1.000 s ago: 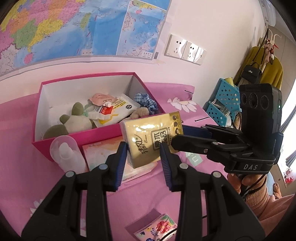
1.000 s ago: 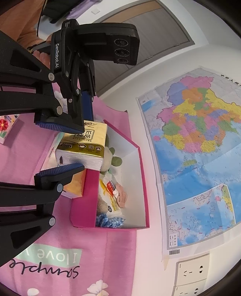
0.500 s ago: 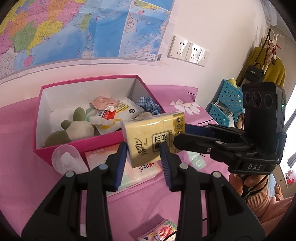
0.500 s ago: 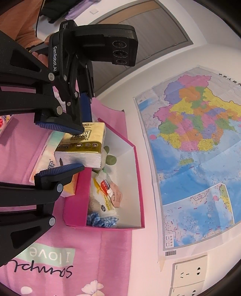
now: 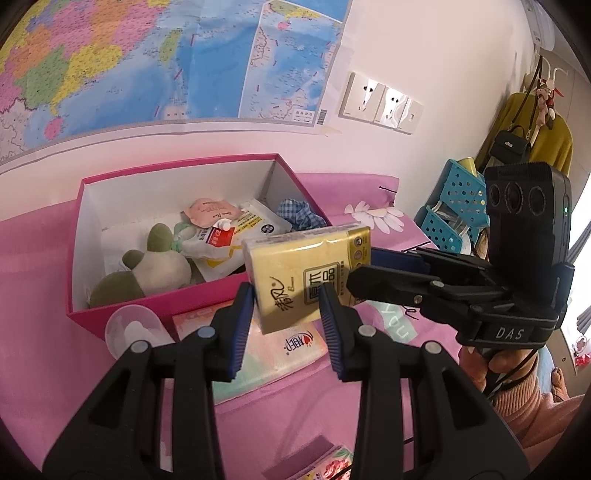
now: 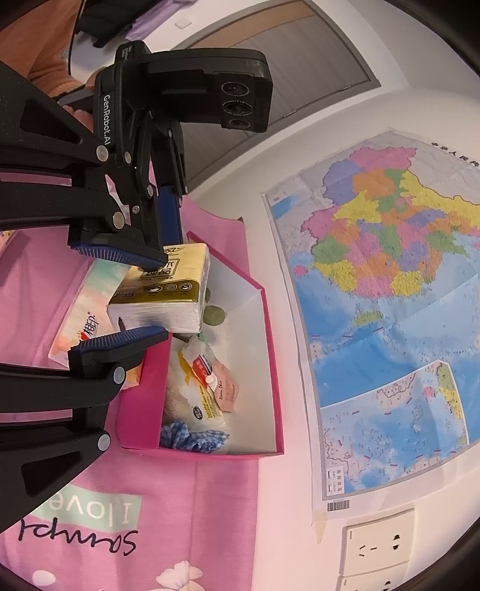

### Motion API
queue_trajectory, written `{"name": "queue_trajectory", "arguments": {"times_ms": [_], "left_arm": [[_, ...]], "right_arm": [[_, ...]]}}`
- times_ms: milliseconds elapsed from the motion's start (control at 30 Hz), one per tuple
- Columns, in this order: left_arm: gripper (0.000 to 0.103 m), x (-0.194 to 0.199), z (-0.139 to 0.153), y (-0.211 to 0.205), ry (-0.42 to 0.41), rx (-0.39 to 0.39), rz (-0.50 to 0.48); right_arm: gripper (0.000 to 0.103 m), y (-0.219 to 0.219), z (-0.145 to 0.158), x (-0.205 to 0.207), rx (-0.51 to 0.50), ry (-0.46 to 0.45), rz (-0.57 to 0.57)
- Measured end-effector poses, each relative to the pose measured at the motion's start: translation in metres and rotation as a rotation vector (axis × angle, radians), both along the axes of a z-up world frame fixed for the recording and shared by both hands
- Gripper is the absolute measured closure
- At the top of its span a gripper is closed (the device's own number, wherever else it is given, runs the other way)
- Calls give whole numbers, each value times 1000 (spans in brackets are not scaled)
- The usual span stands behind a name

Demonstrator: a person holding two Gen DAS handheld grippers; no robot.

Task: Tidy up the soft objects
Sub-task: 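Carry the yellow tissue pack over the pink box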

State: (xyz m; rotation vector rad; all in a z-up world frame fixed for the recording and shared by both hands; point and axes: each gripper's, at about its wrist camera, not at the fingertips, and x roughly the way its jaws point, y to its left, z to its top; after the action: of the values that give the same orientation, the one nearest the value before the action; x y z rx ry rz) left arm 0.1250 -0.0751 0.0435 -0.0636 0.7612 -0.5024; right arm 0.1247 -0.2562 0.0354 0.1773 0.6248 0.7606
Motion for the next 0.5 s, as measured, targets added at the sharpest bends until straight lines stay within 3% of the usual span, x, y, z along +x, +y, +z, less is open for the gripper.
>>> {"name": "queue_trajectory", "arguments": {"times_ms": [500], "left_arm": [[65,19,-3,1,16,11,24]], "right_arm": [[69,1,-1,16,7,13,-1]]}}
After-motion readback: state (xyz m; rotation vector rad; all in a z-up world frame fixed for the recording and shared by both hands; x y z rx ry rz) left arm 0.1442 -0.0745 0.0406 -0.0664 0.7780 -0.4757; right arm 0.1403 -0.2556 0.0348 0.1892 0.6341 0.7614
